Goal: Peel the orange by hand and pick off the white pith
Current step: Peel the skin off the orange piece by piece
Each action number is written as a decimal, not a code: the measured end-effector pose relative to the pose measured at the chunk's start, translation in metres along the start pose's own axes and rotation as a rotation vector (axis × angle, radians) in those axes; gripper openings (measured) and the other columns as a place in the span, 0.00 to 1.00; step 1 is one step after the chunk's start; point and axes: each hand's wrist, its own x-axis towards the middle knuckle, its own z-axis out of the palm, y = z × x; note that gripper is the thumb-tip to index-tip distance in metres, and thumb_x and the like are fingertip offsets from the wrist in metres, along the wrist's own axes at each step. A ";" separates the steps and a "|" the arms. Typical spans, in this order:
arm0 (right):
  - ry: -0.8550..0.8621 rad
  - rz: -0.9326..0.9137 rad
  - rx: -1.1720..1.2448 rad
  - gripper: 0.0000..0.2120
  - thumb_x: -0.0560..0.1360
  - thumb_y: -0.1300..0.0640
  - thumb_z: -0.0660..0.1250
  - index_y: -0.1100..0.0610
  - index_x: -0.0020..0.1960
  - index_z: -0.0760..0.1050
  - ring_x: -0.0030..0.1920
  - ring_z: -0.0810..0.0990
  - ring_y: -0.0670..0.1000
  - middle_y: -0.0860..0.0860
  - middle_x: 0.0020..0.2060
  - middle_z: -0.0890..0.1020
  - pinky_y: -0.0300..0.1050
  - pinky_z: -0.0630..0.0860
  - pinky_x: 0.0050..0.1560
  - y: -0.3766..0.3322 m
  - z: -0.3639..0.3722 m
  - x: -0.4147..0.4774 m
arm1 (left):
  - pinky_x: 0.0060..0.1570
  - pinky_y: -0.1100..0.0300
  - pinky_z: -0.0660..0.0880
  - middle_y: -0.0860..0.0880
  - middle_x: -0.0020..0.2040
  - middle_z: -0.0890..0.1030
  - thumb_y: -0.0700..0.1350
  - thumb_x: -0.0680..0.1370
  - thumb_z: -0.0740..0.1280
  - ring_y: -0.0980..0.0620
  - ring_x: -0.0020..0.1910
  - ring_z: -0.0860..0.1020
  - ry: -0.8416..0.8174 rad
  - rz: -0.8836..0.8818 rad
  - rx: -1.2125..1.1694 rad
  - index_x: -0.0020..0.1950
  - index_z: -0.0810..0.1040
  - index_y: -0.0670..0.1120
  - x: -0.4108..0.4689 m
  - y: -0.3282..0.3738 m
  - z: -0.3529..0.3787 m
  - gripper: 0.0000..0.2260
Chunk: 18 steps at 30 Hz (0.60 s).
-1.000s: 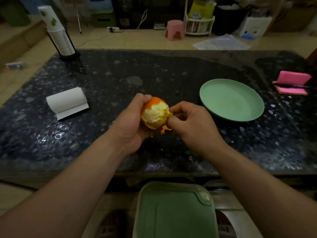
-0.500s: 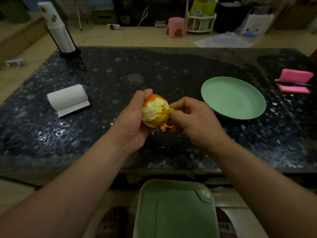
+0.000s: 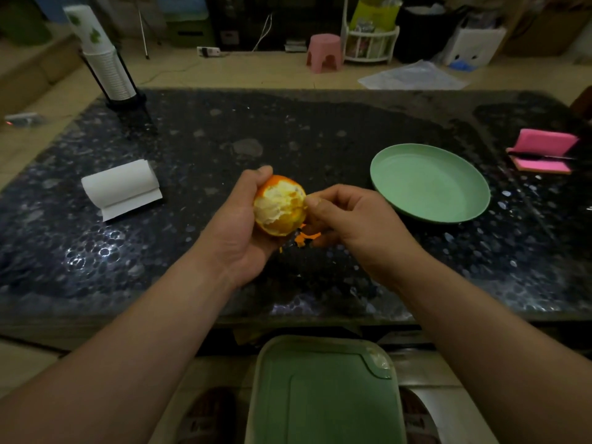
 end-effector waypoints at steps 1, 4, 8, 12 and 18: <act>-0.001 -0.002 -0.005 0.08 0.83 0.56 0.70 0.59 0.56 0.84 0.47 0.88 0.52 0.55 0.45 0.89 0.45 0.85 0.44 0.000 0.000 0.000 | 0.57 0.49 0.78 0.42 0.54 0.81 0.56 0.81 0.67 0.45 0.53 0.80 0.003 0.000 -0.003 0.59 0.78 0.46 0.000 0.000 0.001 0.15; -0.017 -0.016 -0.023 0.07 0.83 0.58 0.70 0.59 0.57 0.84 0.48 0.88 0.52 0.55 0.44 0.89 0.48 0.86 0.47 0.001 -0.001 0.000 | 0.62 0.45 0.77 0.43 0.51 0.82 0.55 0.81 0.67 0.44 0.52 0.81 0.013 0.007 0.003 0.56 0.79 0.46 -0.001 0.000 0.000 0.13; -0.010 -0.018 -0.097 0.05 0.82 0.58 0.71 0.58 0.55 0.84 0.43 0.88 0.52 0.55 0.41 0.88 0.46 0.86 0.44 0.000 -0.002 0.000 | 0.50 0.52 0.77 0.46 0.44 0.83 0.56 0.82 0.67 0.49 0.43 0.82 0.002 0.032 0.052 0.52 0.80 0.47 -0.001 -0.003 0.000 0.12; -0.003 0.002 -0.168 0.04 0.79 0.63 0.71 0.58 0.52 0.83 0.42 0.88 0.57 0.57 0.39 0.88 0.53 0.86 0.46 0.004 0.002 0.004 | 0.41 0.57 0.77 0.47 0.41 0.81 0.54 0.83 0.66 0.51 0.39 0.81 0.004 0.066 0.086 0.53 0.78 0.47 -0.003 -0.007 0.004 0.11; 0.054 0.000 -0.101 0.03 0.77 0.64 0.72 0.58 0.49 0.82 0.38 0.86 0.52 0.57 0.38 0.88 0.46 0.82 0.41 0.007 0.005 0.005 | 0.44 0.54 0.77 0.45 0.44 0.82 0.55 0.83 0.65 0.50 0.42 0.81 -0.003 0.066 0.060 0.55 0.79 0.46 -0.002 -0.009 0.005 0.12</act>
